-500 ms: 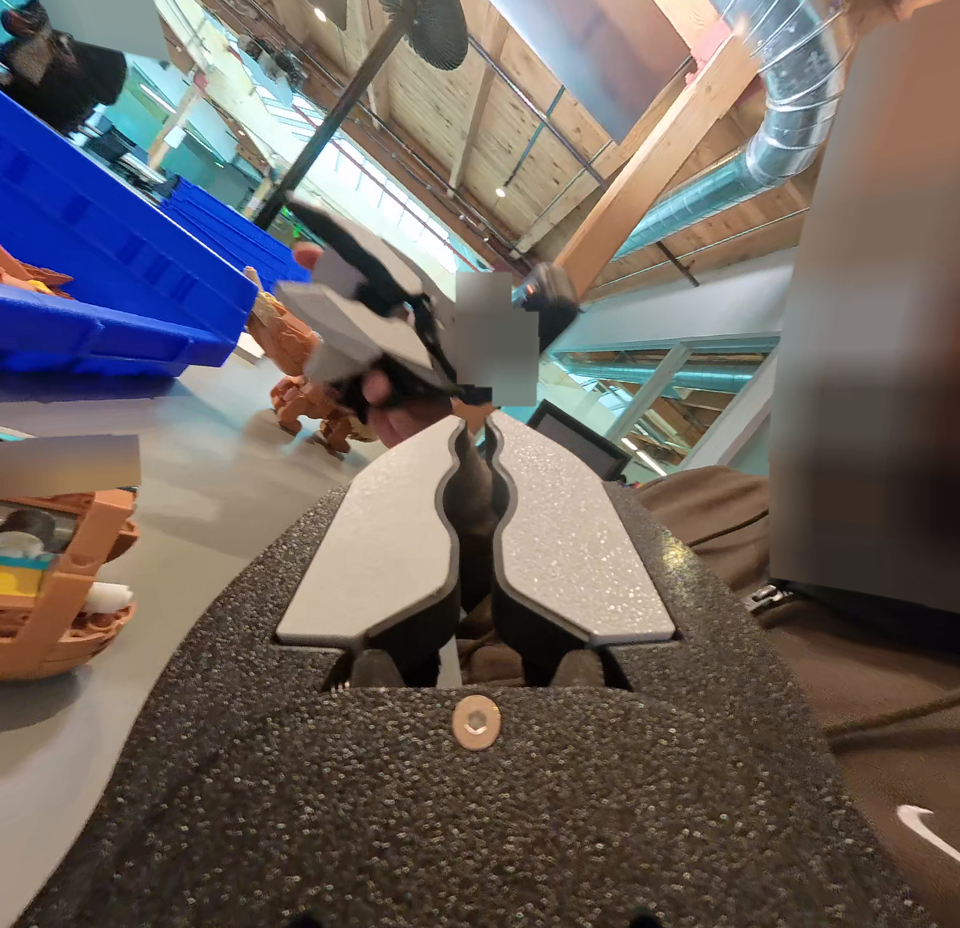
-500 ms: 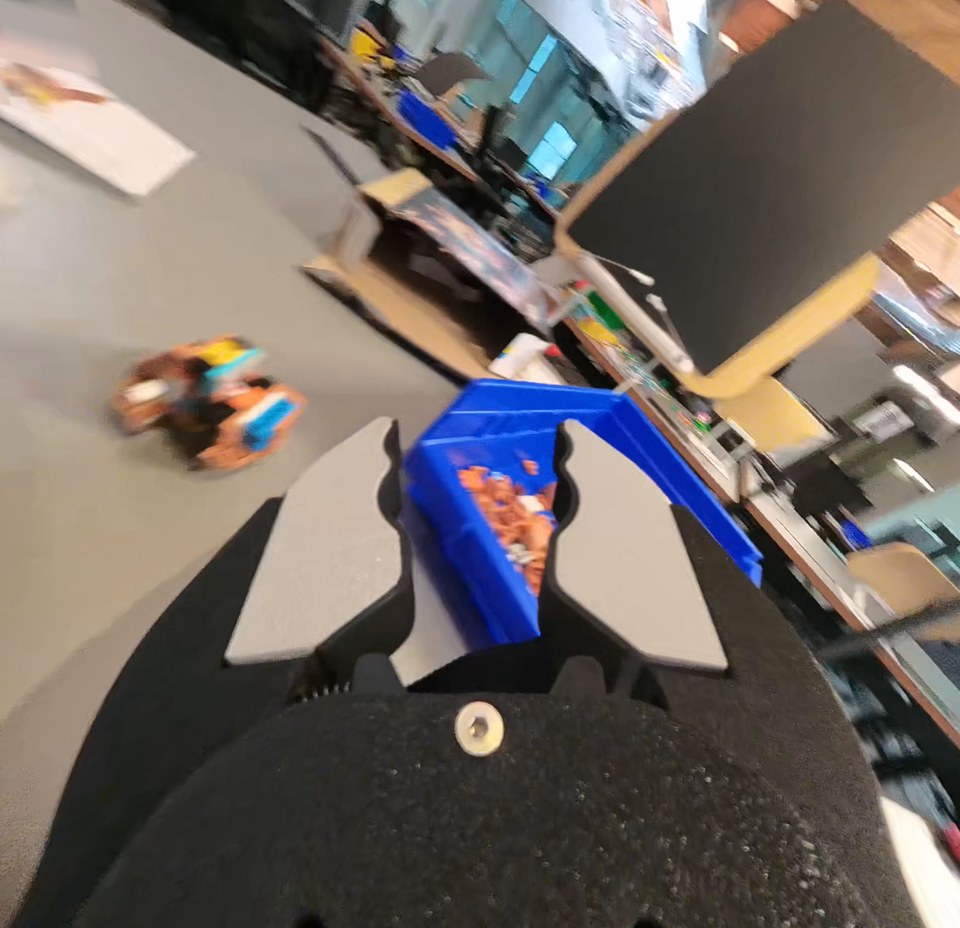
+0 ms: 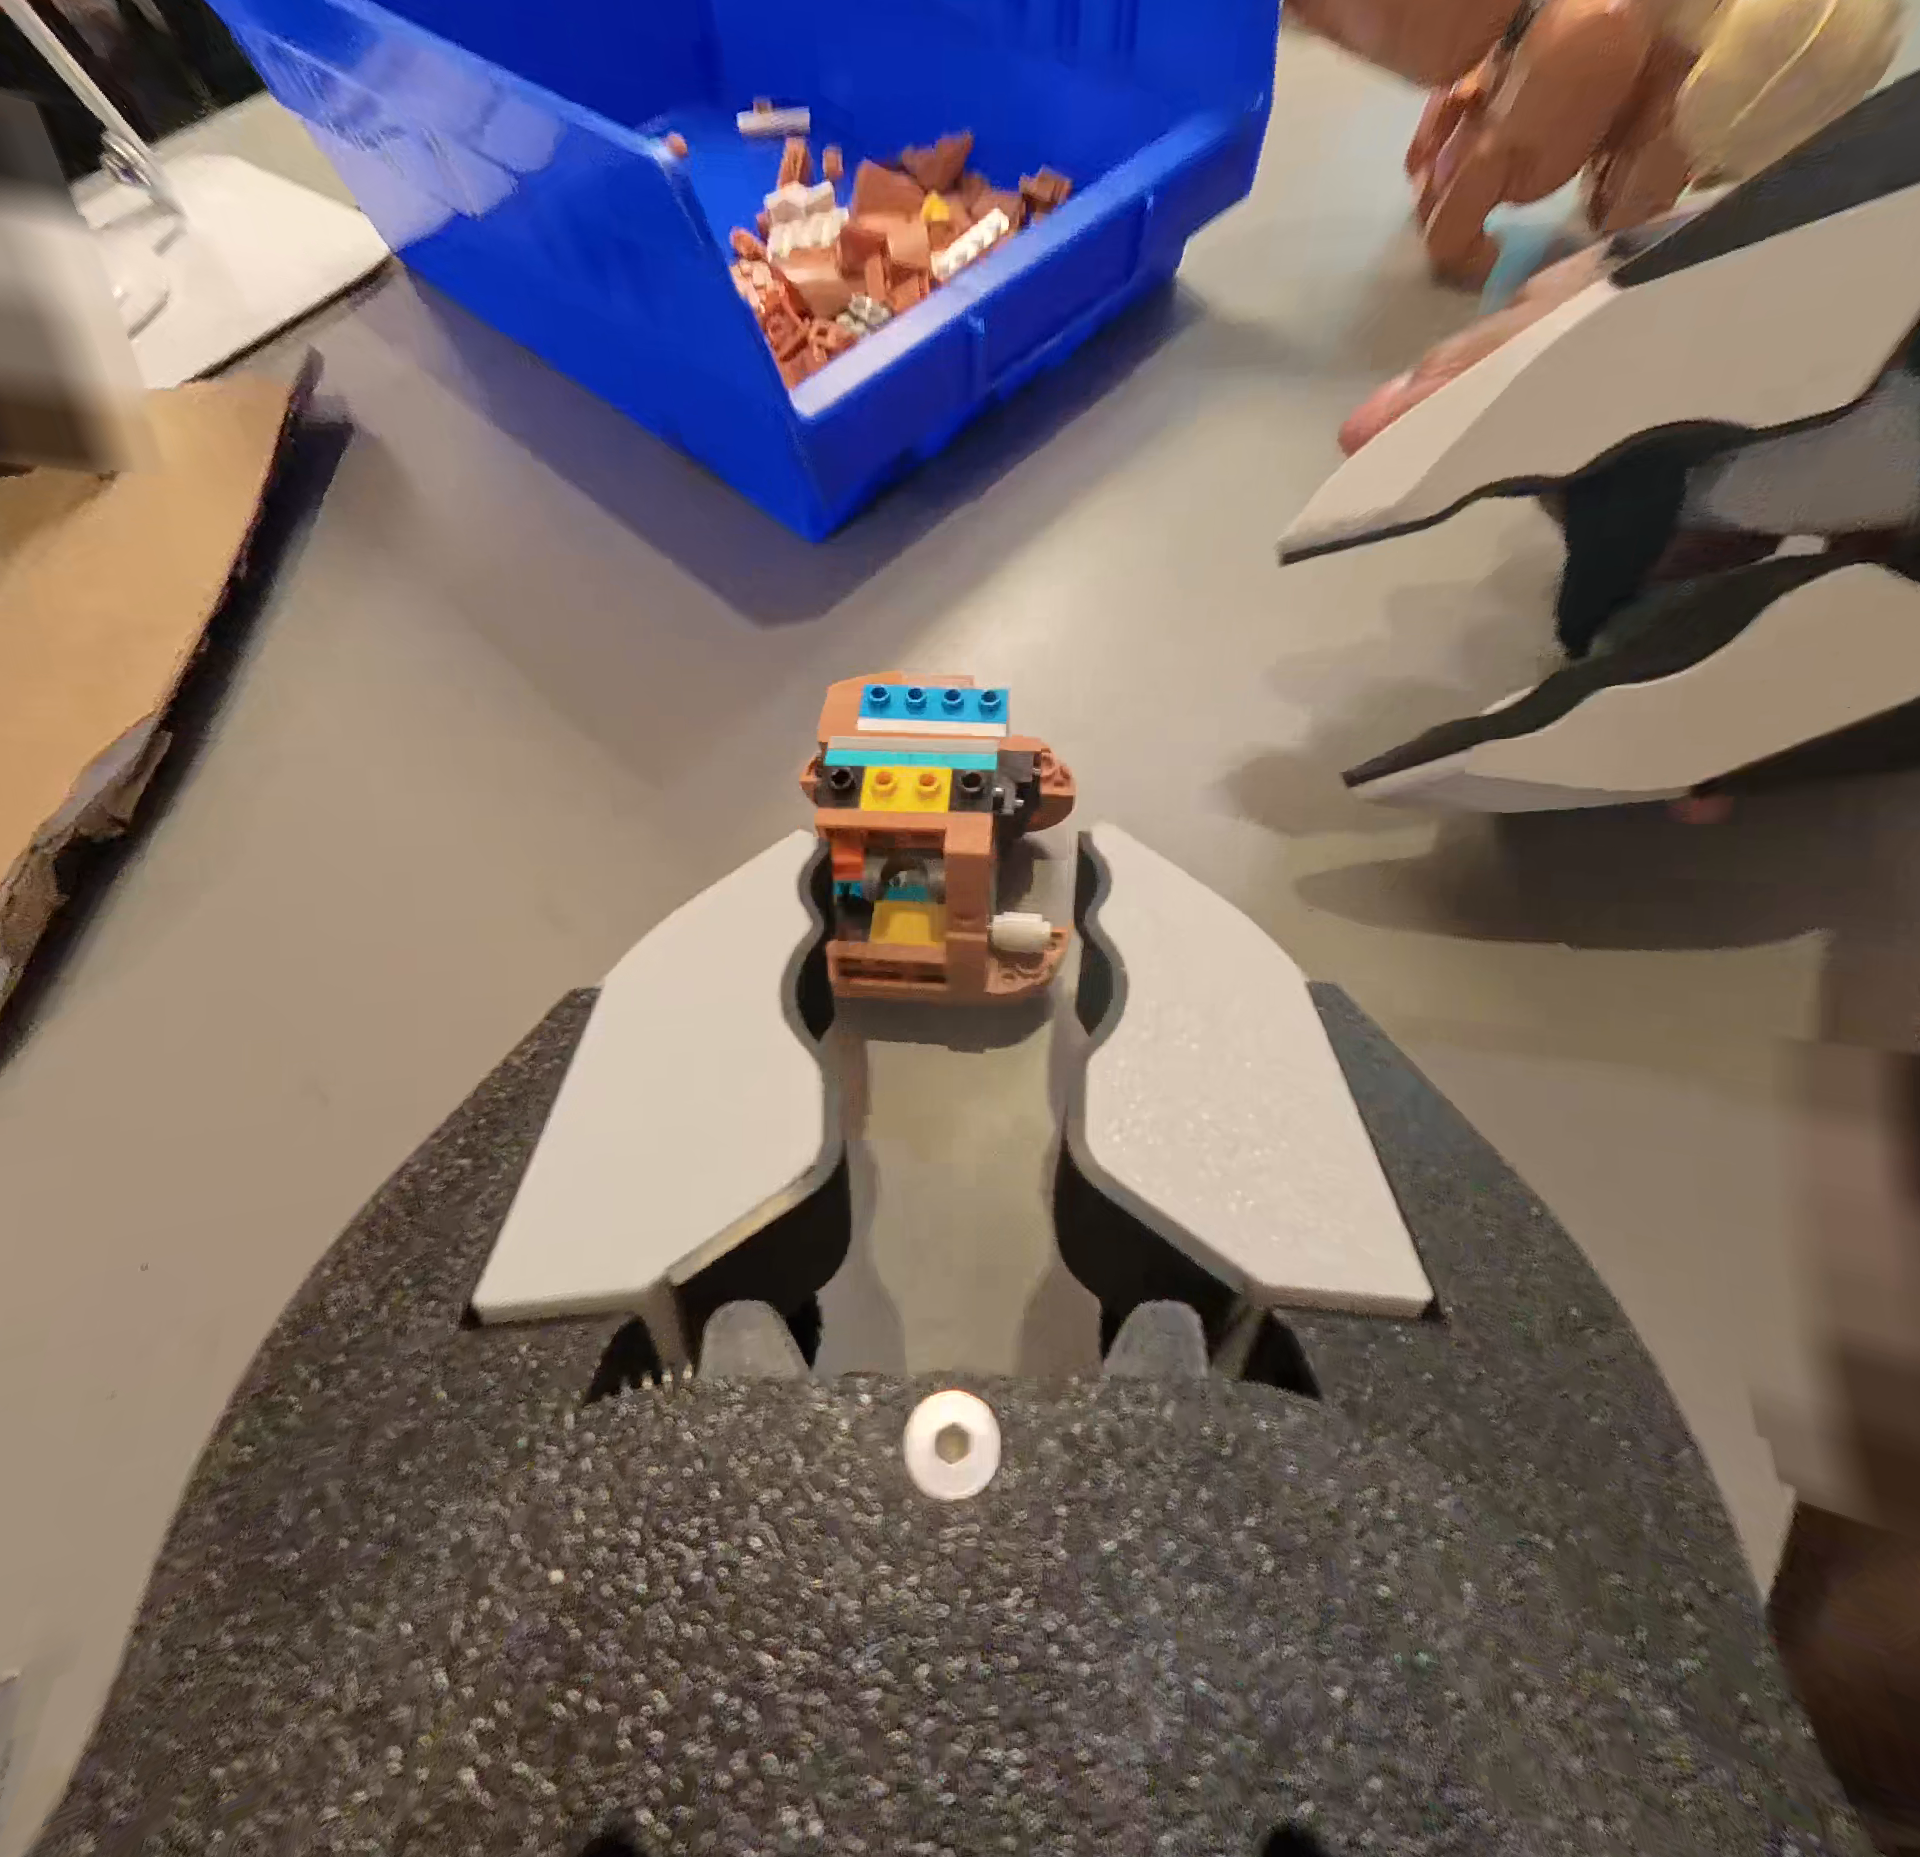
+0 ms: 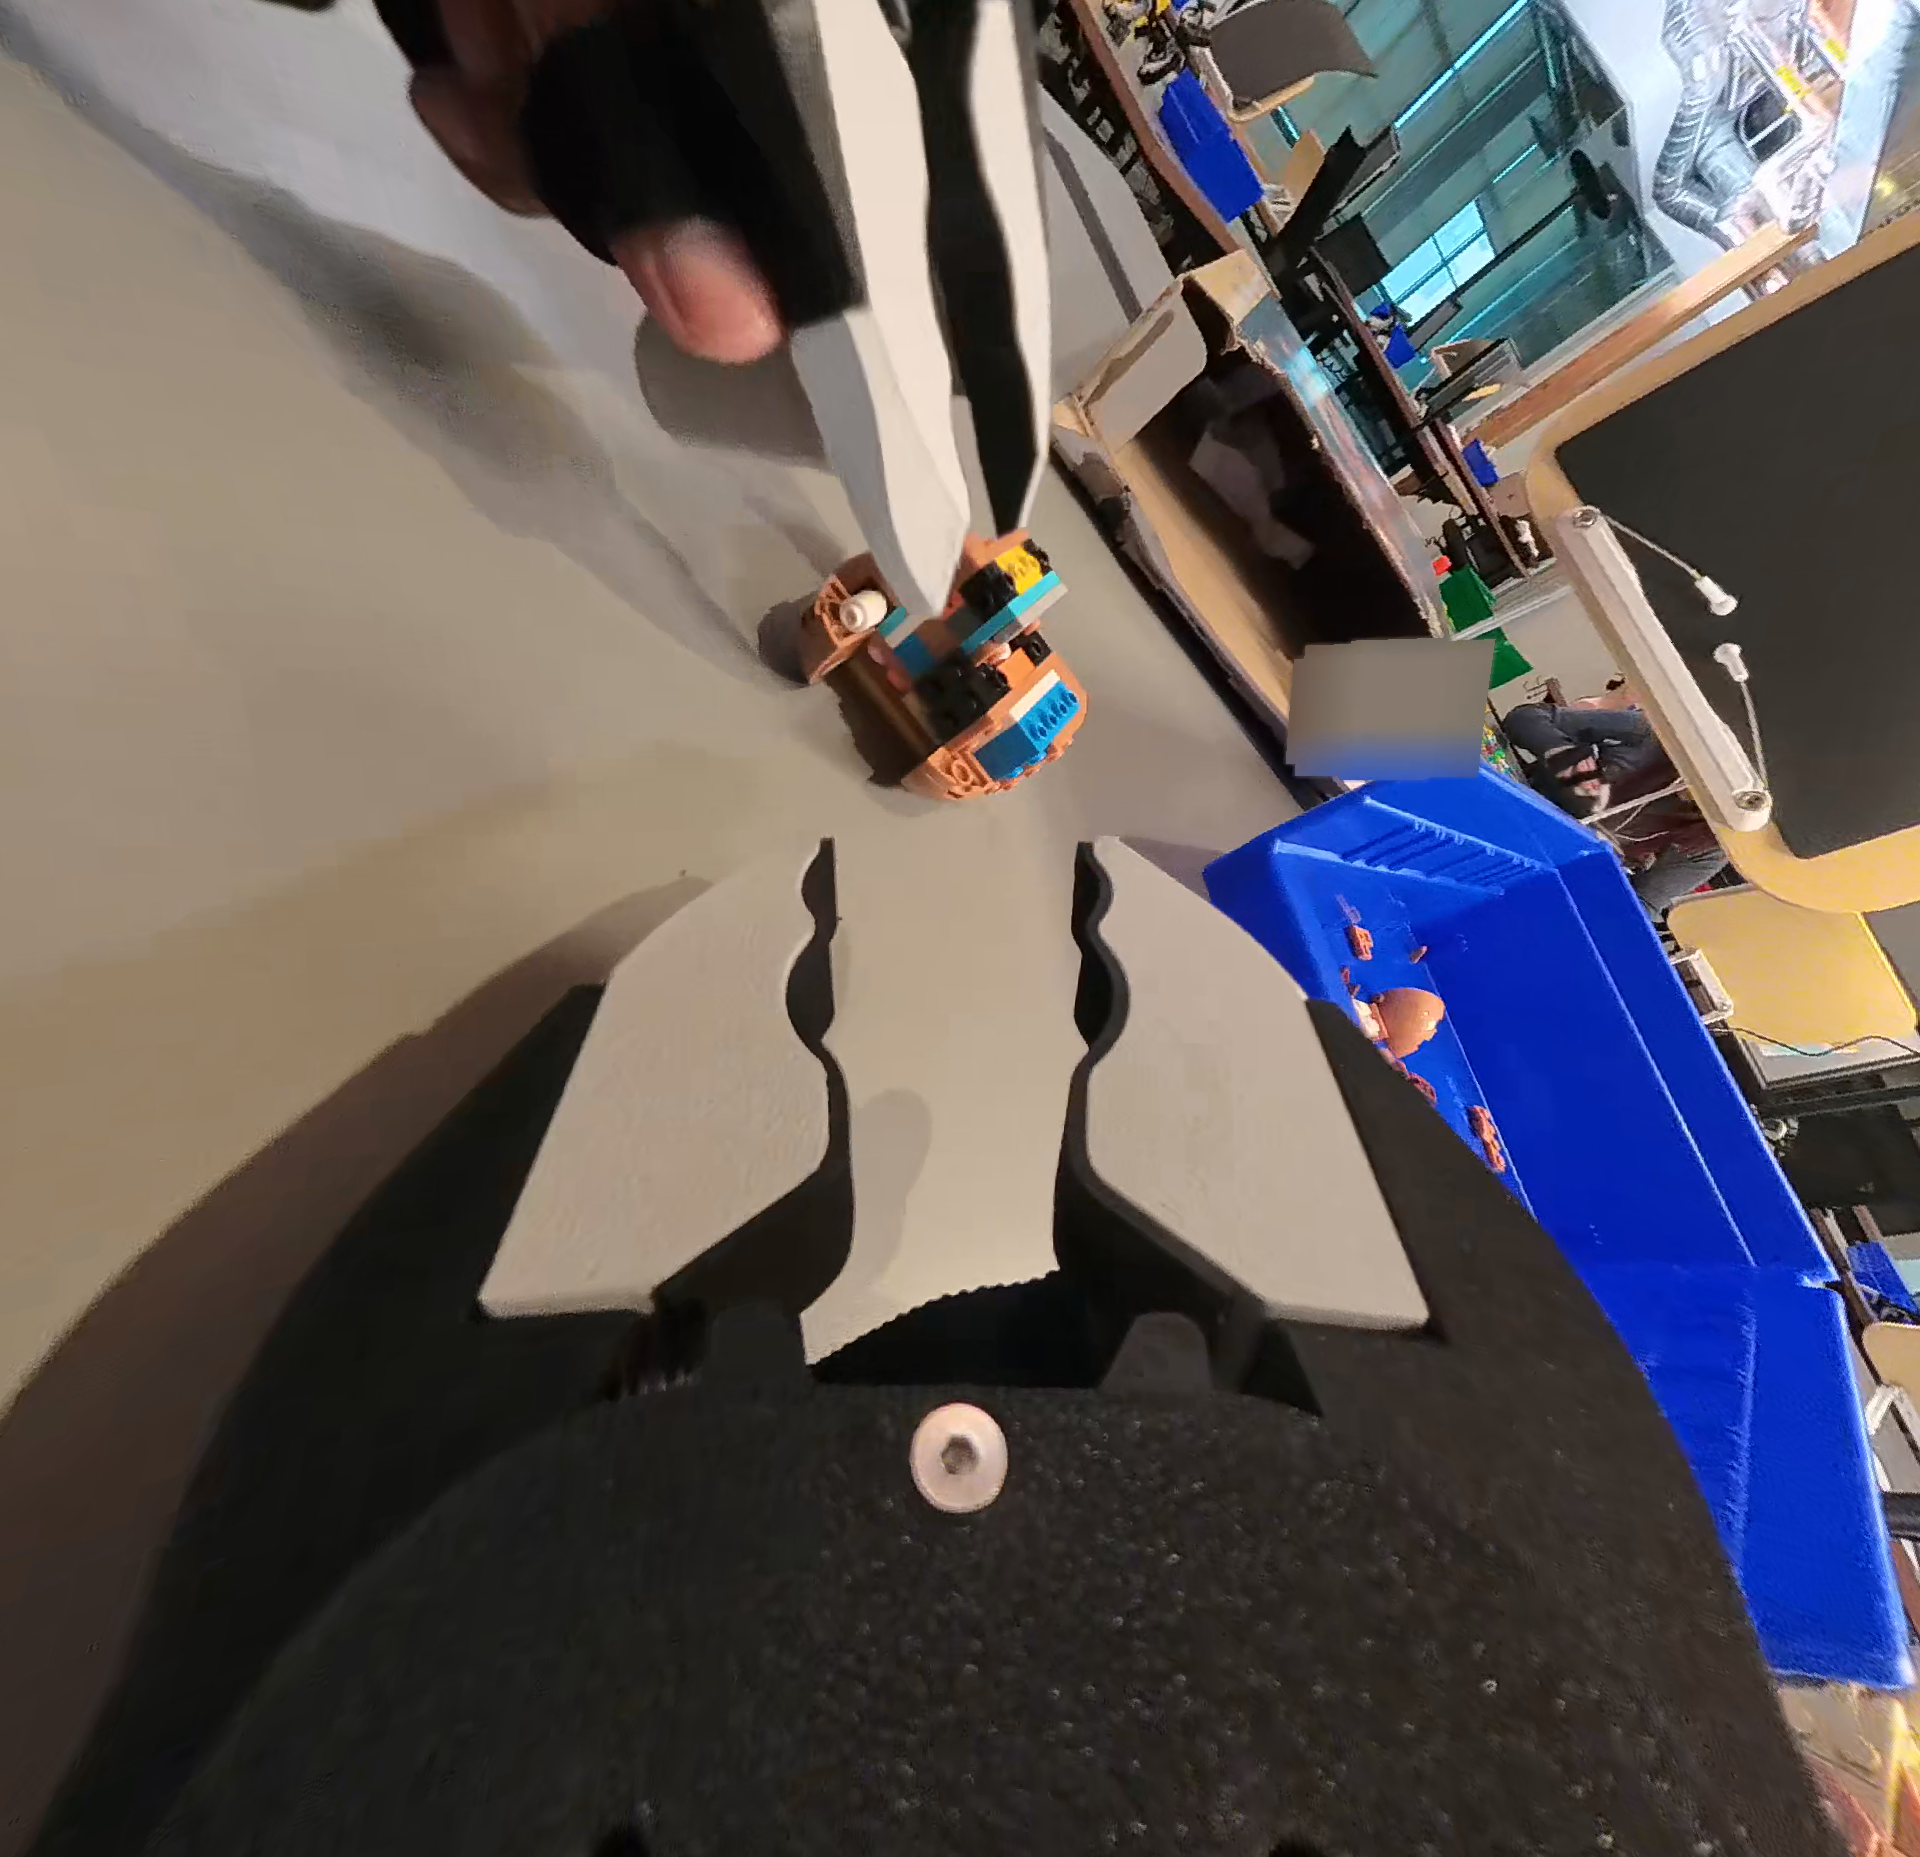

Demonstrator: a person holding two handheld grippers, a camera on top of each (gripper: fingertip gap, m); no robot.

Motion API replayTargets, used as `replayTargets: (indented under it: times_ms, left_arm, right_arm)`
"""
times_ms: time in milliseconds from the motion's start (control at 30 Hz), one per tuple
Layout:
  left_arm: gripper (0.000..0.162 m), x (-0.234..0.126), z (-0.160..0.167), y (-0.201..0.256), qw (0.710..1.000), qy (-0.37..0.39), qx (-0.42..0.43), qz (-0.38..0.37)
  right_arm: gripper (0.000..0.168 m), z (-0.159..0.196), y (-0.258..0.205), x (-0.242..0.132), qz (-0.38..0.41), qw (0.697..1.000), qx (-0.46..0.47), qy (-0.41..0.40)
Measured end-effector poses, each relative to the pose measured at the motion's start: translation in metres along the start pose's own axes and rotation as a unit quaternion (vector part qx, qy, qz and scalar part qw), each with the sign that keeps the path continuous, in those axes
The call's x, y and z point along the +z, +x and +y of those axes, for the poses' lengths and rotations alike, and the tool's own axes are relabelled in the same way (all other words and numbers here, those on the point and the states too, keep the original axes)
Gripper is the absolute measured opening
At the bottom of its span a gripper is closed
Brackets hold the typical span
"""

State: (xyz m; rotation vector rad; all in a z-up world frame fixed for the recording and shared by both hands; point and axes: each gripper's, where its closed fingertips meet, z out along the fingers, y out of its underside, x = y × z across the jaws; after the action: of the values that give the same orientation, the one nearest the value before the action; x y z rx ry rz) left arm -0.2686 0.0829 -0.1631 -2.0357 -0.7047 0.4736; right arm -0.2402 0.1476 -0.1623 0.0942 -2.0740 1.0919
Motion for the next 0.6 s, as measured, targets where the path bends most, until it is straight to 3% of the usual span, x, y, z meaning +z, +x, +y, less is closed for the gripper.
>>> replayTargets:
  times_ms: [100,200,233,300,500,600]
  left_arm:
    - [0.058,0.015,0.002,-0.005,0.999,-0.042,0.002,0.003]
    - [0.062,0.028,0.013,-0.01,0.996,-0.084,0.006,0.005]
    - [0.061,0.031,0.016,-0.009,0.996,-0.092,0.008,0.011]
    - [0.044,0.032,0.02,-0.007,0.996,-0.092,0.012,0.017]
    - [0.037,0.024,0.016,0.006,0.996,-0.055,0.007,0.071]
    - [0.037,0.017,0.012,0.02,0.992,-0.03,0.054,0.112]
  right_arm:
    - [0.043,0.002,-0.002,0.002,-0.004,1.0,0.001,-0.005]
    - [0.043,0.001,-0.004,0.002,-0.011,1.0,0.001,-0.003]
    - [0.043,0.001,-0.005,0.002,-0.013,1.0,0.0,-0.003]
    - [0.043,0.001,-0.007,0.002,-0.015,1.0,-0.003,-0.003]
    - [0.042,0.001,-0.004,-0.001,-0.008,1.0,0.007,-0.001]
    - [0.042,0.005,-0.001,0.0,-0.006,1.0,0.024,-0.009]
